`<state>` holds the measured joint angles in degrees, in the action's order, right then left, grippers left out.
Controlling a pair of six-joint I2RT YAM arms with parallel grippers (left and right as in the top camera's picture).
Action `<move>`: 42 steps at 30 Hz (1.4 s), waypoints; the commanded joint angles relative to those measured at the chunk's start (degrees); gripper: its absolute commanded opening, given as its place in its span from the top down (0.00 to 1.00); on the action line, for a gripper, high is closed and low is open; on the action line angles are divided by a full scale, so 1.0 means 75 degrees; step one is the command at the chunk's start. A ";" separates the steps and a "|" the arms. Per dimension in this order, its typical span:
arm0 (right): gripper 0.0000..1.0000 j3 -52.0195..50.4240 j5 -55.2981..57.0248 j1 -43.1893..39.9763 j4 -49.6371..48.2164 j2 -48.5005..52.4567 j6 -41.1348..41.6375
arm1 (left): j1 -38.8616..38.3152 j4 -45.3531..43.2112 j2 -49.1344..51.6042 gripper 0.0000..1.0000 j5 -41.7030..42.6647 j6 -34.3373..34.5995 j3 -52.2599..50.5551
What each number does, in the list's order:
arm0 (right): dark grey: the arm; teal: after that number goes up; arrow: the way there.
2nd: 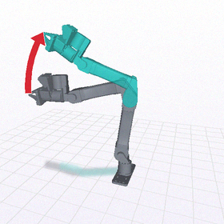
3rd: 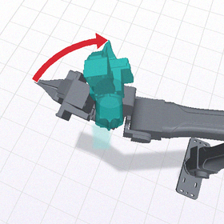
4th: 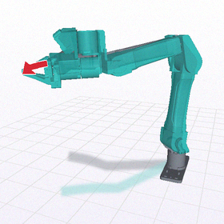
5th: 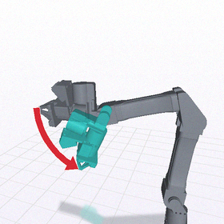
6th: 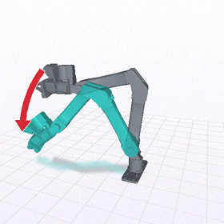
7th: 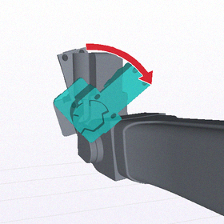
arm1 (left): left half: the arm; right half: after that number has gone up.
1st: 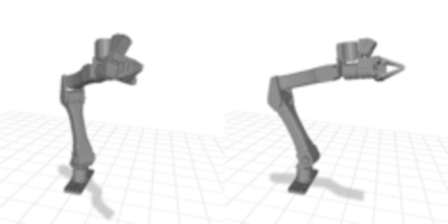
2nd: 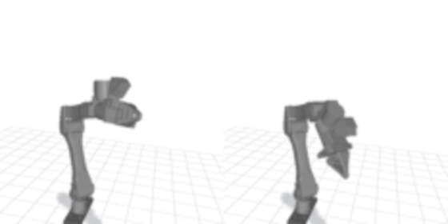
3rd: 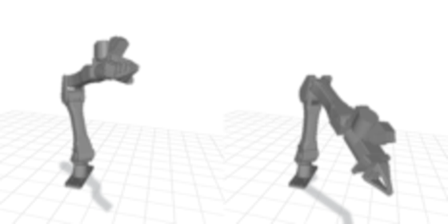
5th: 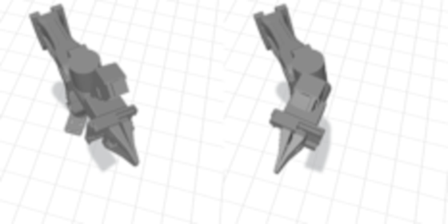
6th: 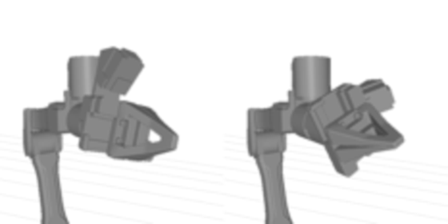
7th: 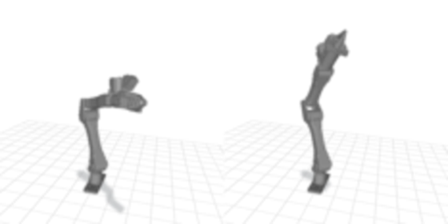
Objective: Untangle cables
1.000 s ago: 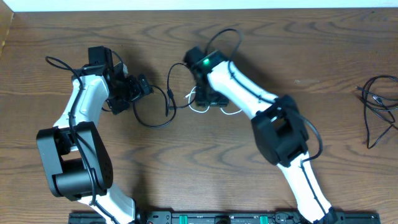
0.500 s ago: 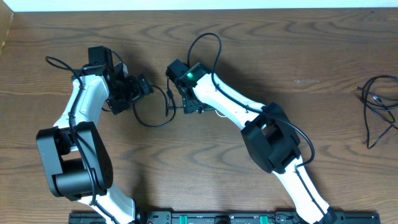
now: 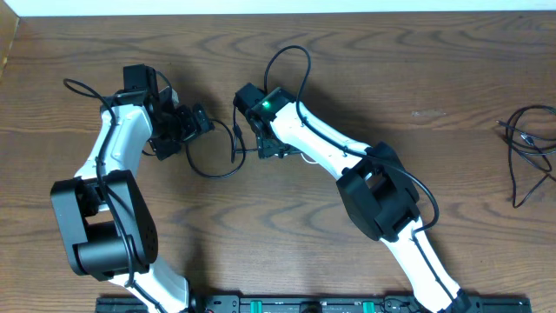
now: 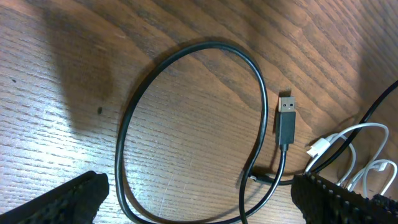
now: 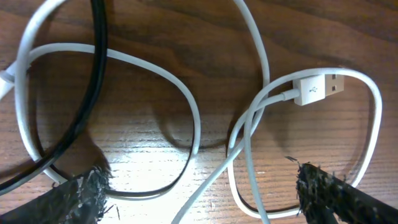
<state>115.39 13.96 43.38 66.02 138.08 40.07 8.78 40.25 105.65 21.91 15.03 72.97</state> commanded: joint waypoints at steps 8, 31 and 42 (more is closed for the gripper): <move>0.04 -0.0117 0.0172 -0.0058 0.0047 0.0195 0.0017 | -0.0032 0.0026 -0.0012 0.00 -0.0076 0.0017 -0.0073; 0.39 -0.0117 -0.0452 -0.0268 0.0017 0.0463 -0.0236 | -0.0032 0.0023 -0.0012 0.01 -0.0076 0.0020 -0.0073; 0.56 -0.0117 -0.0475 -0.0527 0.0198 0.0463 -0.1734 | -0.0032 0.0023 -0.0012 0.00 -0.0076 0.0017 -0.0073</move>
<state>115.44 11.00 40.60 66.67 138.61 30.46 8.78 40.25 105.65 21.89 15.03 72.97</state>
